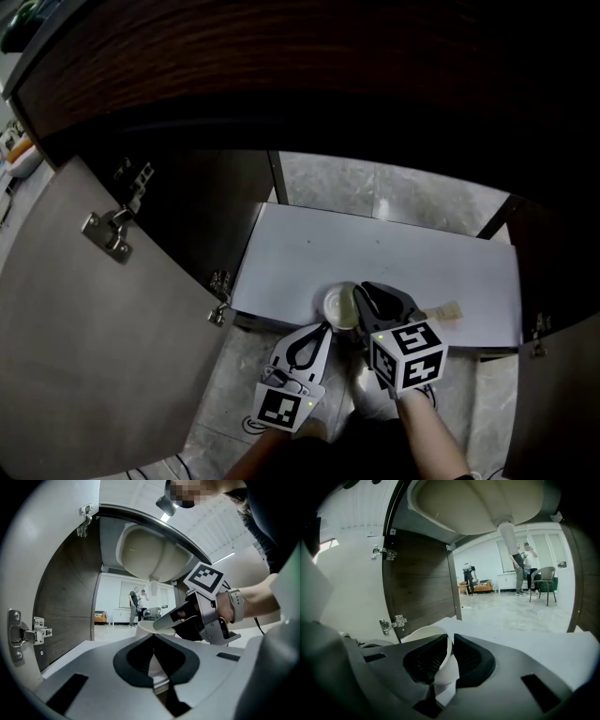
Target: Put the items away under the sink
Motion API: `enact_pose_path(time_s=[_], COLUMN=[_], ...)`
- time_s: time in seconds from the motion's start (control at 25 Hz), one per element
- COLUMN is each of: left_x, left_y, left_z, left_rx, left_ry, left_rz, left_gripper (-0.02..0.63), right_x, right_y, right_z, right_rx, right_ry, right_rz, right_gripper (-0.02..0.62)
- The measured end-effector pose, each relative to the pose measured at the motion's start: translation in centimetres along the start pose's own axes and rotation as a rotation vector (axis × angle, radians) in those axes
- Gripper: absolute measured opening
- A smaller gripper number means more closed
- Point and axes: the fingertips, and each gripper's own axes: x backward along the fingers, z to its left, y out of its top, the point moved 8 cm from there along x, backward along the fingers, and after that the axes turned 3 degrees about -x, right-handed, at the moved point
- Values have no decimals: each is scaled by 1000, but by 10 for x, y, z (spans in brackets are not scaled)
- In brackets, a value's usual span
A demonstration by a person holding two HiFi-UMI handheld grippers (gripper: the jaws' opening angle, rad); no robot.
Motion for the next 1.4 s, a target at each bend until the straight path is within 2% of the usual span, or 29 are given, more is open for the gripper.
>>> enact_pose_path(time_s=[0.24, 0.64, 0.84, 1.0, 1.4], left_x=[-5, -18, -19, -17, -5], left_y=[-3, -2, -1, 2, 8], left_z=[4, 2, 1, -3, -25], left_rx=[18, 14, 14, 22, 64], left_ry=[6, -7, 10, 37, 82], left_rz=[12, 5, 0, -10, -22], left_gripper=[9, 9, 9, 9, 9], right_x=[-7, -2, 13, 25, 58], right_y=[0, 14, 15, 14, -9], right_z=[-2, -4, 0, 7, 20], right_rx=[10, 46, 115, 170, 177], right_ry=[-12, 4, 12, 27, 93], right_rz=[-10, -127, -189, -184, -208], right_gripper=[55, 55, 54, 54, 54])
